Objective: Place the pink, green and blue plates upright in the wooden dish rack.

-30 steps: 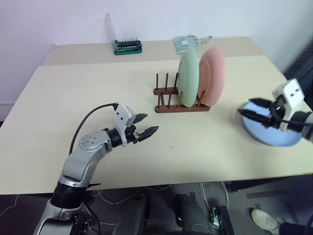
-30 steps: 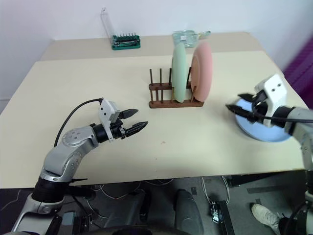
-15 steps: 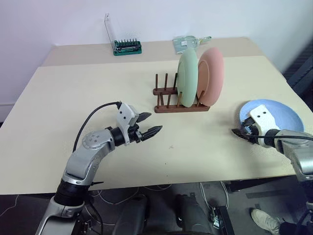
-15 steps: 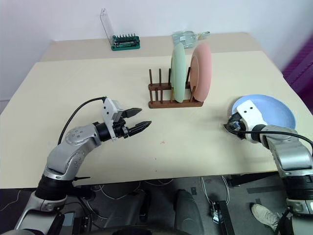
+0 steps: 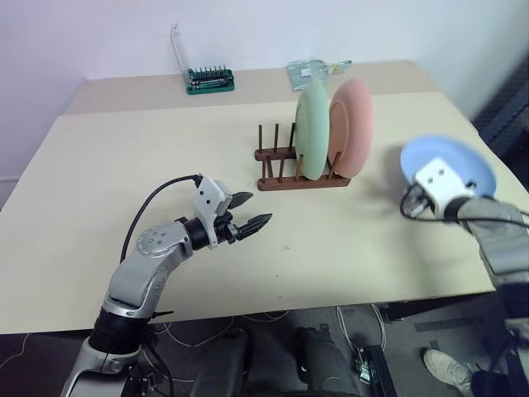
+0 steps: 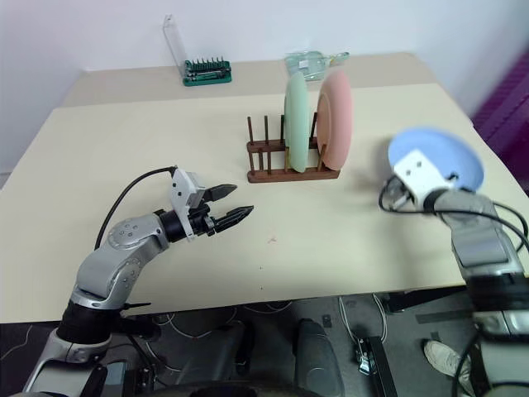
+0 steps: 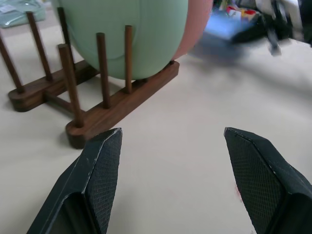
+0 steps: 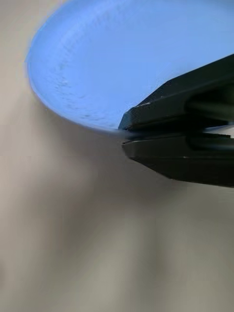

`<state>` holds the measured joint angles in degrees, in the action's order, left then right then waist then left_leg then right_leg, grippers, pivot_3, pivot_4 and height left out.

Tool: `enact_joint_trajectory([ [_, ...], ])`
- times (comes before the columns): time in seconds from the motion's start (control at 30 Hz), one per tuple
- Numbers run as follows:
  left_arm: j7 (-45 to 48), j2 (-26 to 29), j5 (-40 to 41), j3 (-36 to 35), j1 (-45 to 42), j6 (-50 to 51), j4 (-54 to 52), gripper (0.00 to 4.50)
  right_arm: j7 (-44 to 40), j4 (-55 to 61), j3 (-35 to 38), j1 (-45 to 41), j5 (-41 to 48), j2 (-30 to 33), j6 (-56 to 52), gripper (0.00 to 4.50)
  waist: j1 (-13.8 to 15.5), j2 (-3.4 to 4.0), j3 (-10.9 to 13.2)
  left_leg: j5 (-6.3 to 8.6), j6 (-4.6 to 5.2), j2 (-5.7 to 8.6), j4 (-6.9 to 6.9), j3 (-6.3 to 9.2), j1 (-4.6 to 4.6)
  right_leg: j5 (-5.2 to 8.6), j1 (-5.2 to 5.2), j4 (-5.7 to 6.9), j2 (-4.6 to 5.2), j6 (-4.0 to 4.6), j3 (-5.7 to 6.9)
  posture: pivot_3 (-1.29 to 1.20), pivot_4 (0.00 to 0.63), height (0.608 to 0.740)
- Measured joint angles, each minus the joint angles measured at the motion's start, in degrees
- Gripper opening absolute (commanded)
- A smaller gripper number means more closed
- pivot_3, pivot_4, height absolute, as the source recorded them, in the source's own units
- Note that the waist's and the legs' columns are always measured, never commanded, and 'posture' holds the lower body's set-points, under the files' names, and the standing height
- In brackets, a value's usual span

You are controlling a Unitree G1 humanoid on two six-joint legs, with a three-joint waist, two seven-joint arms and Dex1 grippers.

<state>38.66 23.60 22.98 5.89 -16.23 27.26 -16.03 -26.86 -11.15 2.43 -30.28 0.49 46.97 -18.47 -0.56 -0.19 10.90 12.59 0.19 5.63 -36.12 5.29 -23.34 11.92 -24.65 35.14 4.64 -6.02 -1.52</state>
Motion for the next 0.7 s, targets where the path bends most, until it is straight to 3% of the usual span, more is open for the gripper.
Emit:
enact_joint_trajectory([
  [0.13,0.0,0.1,0.0,0.0,-0.1,-0.1,0.1,3.45,3.4,1.6,6.2,-15.6,4.8,-5.3,5.5,0.03,-0.1,-0.05,0.0,0.01,-0.03,-0.15,0.14,0.03,0.0,-0.02,-0.07,0.02,-0.12,-0.03,0.09,0.0,0.15,0.74],
  [0.23,-0.3,0.0,-0.2,0.0,-0.1,-0.2,0.1,3.45,2.3,5.9,7.0,-22.3,9.9,-10.3,6.2,0.03,0.0,-0.11,0.0,0.03,0.0,-0.14,0.11,0.03,-0.01,-0.03,-0.04,0.0,-0.1,-0.03,0.08,0.0,0.15,0.74],
  [0.43,-1.6,0.9,-0.6,-2.3,2.1,-0.7,0.1,3.45,-2.4,18.1,6.7,-24.1,36.4,-25.2,-12.6,0.03,-0.2,-0.11,0.0,0.06,0.04,-0.15,0.1,0.07,-0.03,-0.06,-0.14,0.07,-0.06,0.02,0.05,0.0,0.15,0.74],
  [0.53,-1.7,2.9,-1.1,-4.7,4.1,-1.4,0.3,3.45,5.1,19.9,8.2,-27.0,51.9,-34.6,-23.0,0.03,-0.4,-0.09,0.0,0.05,0.02,-0.19,0.21,0.06,-0.04,-0.11,-0.32,0.17,-0.09,0.12,0.01,0.0,0.15,0.74],
  [0.7,-1.9,4.5,-1.1,-7.3,6.8,-1.5,0.3,3.45,15.2,18.2,9.7,-28.9,65.2,-38.7,-32.3,0.03,0.1,-0.13,0.0,0.06,0.01,-0.13,0.13,0.05,-0.06,-0.13,-0.22,0.07,-0.01,0.17,0.06,0.0,0.15,0.74],
])
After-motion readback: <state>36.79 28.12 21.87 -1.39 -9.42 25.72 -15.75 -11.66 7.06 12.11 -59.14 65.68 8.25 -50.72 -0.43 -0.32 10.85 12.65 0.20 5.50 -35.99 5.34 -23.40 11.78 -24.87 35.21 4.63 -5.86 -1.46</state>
